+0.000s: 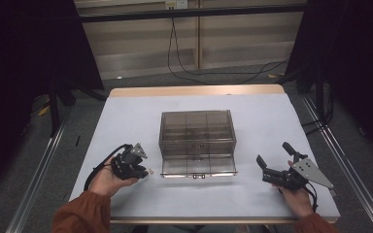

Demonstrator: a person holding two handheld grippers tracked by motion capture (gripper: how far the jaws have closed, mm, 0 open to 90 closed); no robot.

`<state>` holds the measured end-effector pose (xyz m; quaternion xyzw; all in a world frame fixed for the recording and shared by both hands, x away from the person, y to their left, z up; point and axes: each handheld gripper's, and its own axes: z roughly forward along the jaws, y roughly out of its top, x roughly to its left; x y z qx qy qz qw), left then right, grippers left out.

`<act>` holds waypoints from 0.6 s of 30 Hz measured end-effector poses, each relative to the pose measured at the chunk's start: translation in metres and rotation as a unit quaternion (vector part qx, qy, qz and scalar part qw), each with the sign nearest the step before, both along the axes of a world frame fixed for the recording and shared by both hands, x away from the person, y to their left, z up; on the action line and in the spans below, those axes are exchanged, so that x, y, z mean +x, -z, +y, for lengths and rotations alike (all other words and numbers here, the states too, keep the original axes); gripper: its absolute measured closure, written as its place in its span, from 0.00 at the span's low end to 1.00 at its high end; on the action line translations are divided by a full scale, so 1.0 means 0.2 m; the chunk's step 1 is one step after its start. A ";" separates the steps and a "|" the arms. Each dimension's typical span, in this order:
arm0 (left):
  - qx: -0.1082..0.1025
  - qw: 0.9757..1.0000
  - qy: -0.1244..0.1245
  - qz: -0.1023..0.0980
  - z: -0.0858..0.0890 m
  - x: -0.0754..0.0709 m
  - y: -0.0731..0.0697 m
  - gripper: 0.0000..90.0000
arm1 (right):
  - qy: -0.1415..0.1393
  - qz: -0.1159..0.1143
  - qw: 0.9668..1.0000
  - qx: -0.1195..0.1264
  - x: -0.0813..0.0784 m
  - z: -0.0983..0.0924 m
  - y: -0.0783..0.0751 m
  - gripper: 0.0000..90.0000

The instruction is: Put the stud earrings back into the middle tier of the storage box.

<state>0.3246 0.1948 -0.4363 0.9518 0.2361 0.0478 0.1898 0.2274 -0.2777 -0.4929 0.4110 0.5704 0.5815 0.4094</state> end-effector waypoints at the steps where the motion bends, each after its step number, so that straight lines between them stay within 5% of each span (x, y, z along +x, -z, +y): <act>1: 0.006 1.000 0.003 0.003 -0.01 0.01 0.00 0.85 | 0.000 0.001 1.000 0.001 0.00 0.00 0.00 0.00; 8: 0.030 0.999 0.019 0.022 -0.05 0.04 0.02 0.84 | 0.002 0.001 1.000 0.001 0.00 0.00 0.00 0.00; 18: 0.034 0.999 0.015 0.032 -0.05 0.07 0.05 0.86 | 0.002 0.001 1.000 0.000 0.00 0.00 0.00 0.00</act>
